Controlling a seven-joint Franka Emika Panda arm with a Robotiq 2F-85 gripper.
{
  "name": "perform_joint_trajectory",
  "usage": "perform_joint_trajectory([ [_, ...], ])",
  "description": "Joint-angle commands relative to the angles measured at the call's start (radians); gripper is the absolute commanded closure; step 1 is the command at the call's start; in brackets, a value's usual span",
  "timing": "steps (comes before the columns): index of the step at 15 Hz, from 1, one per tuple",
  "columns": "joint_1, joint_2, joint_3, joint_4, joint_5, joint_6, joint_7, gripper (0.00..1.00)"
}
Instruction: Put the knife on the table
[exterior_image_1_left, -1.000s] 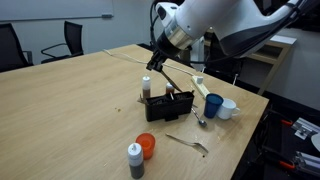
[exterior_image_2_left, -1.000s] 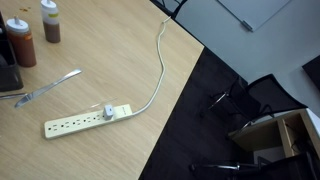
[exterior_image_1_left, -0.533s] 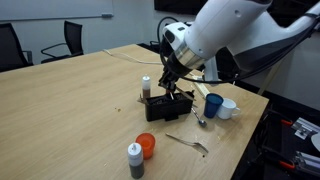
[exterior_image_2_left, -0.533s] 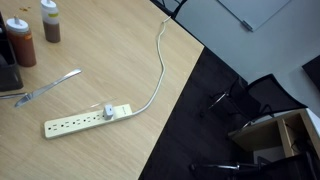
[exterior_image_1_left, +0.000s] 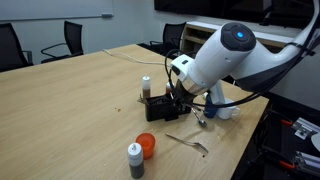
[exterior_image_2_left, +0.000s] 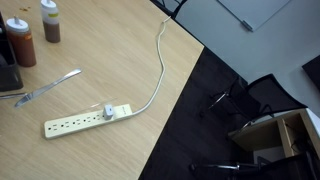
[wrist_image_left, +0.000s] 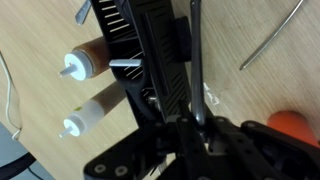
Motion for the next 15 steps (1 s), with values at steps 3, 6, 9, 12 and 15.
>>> perform_joint_trajectory([
  [3,-0.078,0.093,0.07,0.012,0.087,-0.054,-0.058,0.97],
  [6,-0.102,0.141,0.097,0.021,0.177,-0.112,-0.102,0.97],
  [9,-0.103,0.168,0.103,0.04,0.259,-0.152,-0.147,0.97],
  [12,-0.093,0.183,0.09,0.063,0.299,-0.151,-0.164,0.93],
  [15,-0.092,0.199,0.078,0.088,0.315,-0.127,-0.152,0.6],
])
